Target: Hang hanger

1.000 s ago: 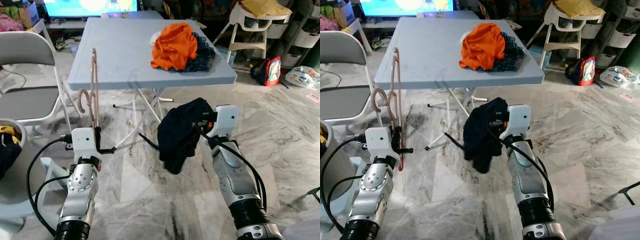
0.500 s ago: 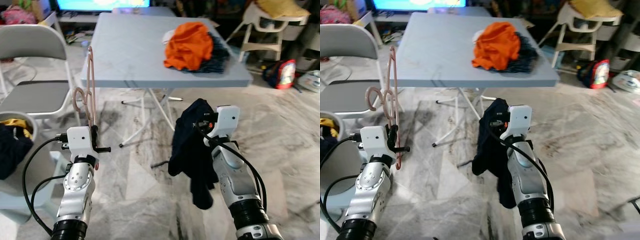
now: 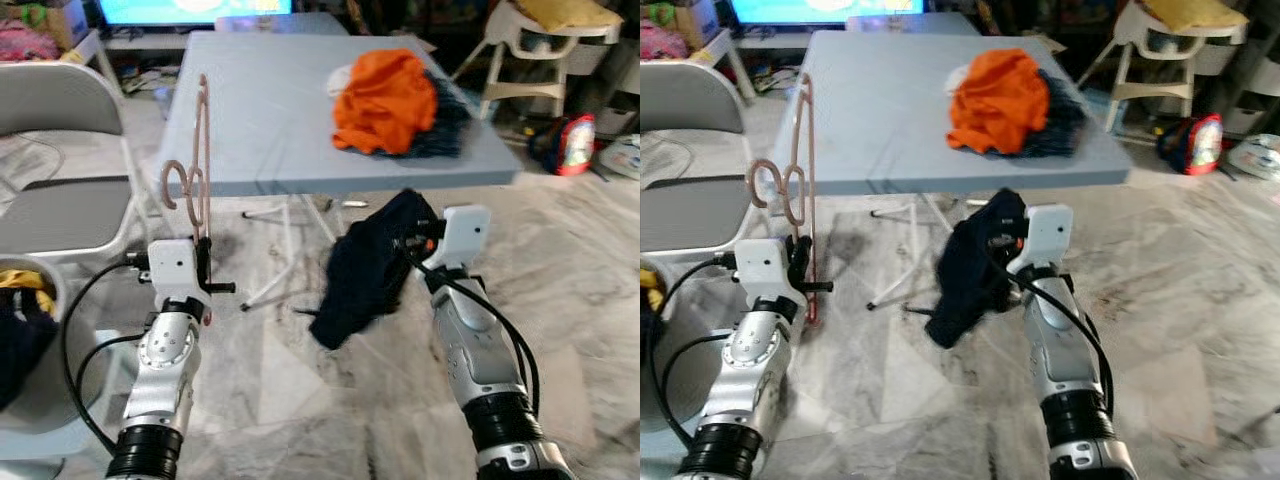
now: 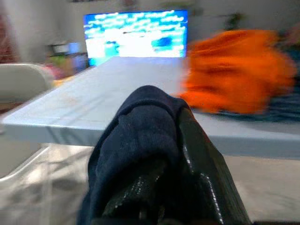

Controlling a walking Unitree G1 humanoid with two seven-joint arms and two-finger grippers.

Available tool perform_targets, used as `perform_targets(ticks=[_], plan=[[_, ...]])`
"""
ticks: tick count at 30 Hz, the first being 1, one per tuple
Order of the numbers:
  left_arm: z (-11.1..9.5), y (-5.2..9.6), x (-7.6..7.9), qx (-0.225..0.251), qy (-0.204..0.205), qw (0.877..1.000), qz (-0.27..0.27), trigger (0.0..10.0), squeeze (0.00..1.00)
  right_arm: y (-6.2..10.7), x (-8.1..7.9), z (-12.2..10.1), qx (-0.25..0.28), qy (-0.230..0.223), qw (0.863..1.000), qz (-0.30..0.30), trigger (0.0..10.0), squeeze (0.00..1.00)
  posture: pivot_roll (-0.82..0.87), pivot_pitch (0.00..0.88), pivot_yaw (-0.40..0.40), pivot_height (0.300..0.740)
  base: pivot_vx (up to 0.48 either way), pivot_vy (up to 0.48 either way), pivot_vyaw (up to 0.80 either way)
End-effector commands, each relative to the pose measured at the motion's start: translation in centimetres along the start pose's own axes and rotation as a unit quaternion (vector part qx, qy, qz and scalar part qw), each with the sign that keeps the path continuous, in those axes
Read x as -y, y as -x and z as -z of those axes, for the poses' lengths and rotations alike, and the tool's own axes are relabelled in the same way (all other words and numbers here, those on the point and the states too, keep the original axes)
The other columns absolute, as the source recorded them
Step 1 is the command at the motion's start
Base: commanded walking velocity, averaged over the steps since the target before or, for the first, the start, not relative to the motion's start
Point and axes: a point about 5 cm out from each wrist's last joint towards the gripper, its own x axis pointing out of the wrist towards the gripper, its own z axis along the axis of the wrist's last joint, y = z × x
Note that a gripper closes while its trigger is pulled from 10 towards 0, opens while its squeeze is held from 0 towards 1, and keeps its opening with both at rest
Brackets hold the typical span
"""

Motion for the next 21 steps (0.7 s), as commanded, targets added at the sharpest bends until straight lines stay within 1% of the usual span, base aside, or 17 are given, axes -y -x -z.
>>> perform_targets(ticks=[1, 4, 7, 9, 14, 19, 21], plan=[[-0.2, 0.0, 0.3, 0.006, 0.006, 1.000, 0.007, 10.0, 0.00, -0.2, 0.7, -1.0, 0.020, 0.007, 1.000, 0.008, 10.0, 0.00, 0.23, 0.133, -0.067, 0.740, 0.349, 0.330, 0.00], [-0.1, 0.2, 0.0, 0.004, 0.004, 1.000, 0.002, 10.0, 0.00, -0.2, 0.8, -1.1, 0.024, 0.008, 1.000, 0.011, 10.0, 0.00, 0.24, 0.136, -0.068, 0.740, 0.355, 0.322, 0.00], [-0.2, 0.2, 0.1, 0.004, 0.005, 1.000, 0.002, 10.0, 0.00, -0.3, 0.8, -1.4, 0.030, 0.017, 0.999, 0.015, 10.0, 0.00, 0.24, 0.139, -0.071, 0.740, 0.416, 0.240, -0.73], [-0.2, 0.2, 0.2, 0.002, 0.003, 1.000, 0.005, 10.0, 0.00, -0.5, 0.9, -1.8, 0.037, 0.017, 0.999, 0.019, 10.0, 0.00, 0.24, 0.141, -0.071, 0.740, 0.401, 0.000, -0.80], [-0.2, 0.3, 0.6, 0.005, -0.002, 1.000, 0.015, 10.0, 0.00, -0.6, 1.0, -1.7, 0.036, 0.021, 0.999, 0.018, 10.0, 0.00, 0.24, 0.143, -0.068, 0.740, 0.000, 0.000, -0.80], [-0.6, 0.5, 1.0, 0.017, 0.005, 0.999, 0.034, 10.0, 0.00, -0.5, 1.0, -1.8, 0.039, 0.022, 0.999, 0.021, 10.0, 0.00, 0.24, 0.143, -0.061, 0.740, 0.000, 0.000, -0.80], [-1.0, 0.4, 1.3, 0.022, 0.012, 0.999, 0.038, 10.0, 0.00, -0.4, 1.0, -1.9, 0.043, 0.024, 0.999, 0.022, 10.0, 0.00, 0.24, 0.142, -0.059, 0.740, 0.270, 0.000, 0.00]])
